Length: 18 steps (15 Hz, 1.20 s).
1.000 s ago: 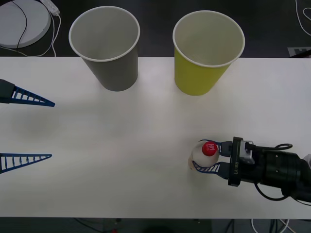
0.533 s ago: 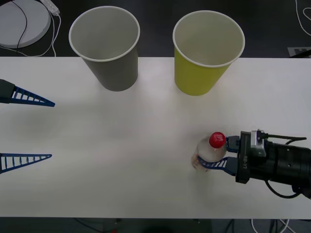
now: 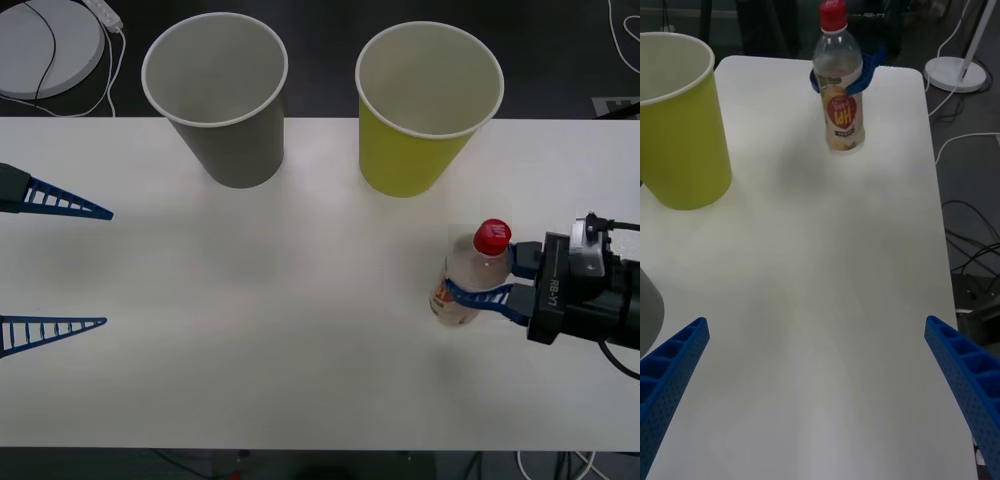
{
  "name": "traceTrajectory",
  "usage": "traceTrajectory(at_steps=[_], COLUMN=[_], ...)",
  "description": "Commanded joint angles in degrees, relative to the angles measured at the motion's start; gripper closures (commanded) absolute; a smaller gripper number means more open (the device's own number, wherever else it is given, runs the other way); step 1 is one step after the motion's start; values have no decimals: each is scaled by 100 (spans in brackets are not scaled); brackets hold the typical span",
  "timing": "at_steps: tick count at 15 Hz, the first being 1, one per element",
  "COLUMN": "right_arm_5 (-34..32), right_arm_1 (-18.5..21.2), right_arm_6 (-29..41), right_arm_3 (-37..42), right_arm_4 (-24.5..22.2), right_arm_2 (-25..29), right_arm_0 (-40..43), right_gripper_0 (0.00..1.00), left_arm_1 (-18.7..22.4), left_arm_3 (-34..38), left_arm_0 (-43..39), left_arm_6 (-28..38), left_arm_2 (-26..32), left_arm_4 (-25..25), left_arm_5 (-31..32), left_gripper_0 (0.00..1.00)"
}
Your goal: Put the can into the green bin and the plastic bottle into the gray bin
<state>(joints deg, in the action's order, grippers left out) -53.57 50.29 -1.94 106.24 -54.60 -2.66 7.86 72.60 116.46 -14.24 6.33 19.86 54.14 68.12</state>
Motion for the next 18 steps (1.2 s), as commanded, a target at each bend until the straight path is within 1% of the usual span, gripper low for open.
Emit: traceTrajectory(at_steps=[1,4,7,9,11,12,17,18], right_arm_5=[22,154,593,901,1138,1156,1103,1015], right_arm_1=[174,438,851,1097,1299,1326,1475,1510], right_arm_6=[545,1231,1837,2338,3006,3278,4843,5071], right_arm_3=[459,1101,1698,2120,2472,2551,2770,2770], right_arm_4=[2,-7,-7,-121,-437,-604,-1633,-1756], right_arm_2=[389,863,1030,1118,1127,1127,1118,1118], right_arm_0=[208,506,586,542,331,164,-742,-873], right_gripper_0=[100,100,100,100,100,100,100,100], left_arm_1=[0,0,0,0,0,0,0,0], left_arm_3=[0,0,0,0,0,0,0,0], left_arm_0=[0,0,0,0,0,0,0,0], left_arm_6=[0,0,0,0,0,0,0,0], left_arm_2=[0,0,0,0,0,0,0,0], left_arm_4=[0,0,0,0,0,0,0,0], left_arm_5=[0,0,0,0,0,0,0,0], left_gripper_0=[0,0,0,0,0,0,0,0])
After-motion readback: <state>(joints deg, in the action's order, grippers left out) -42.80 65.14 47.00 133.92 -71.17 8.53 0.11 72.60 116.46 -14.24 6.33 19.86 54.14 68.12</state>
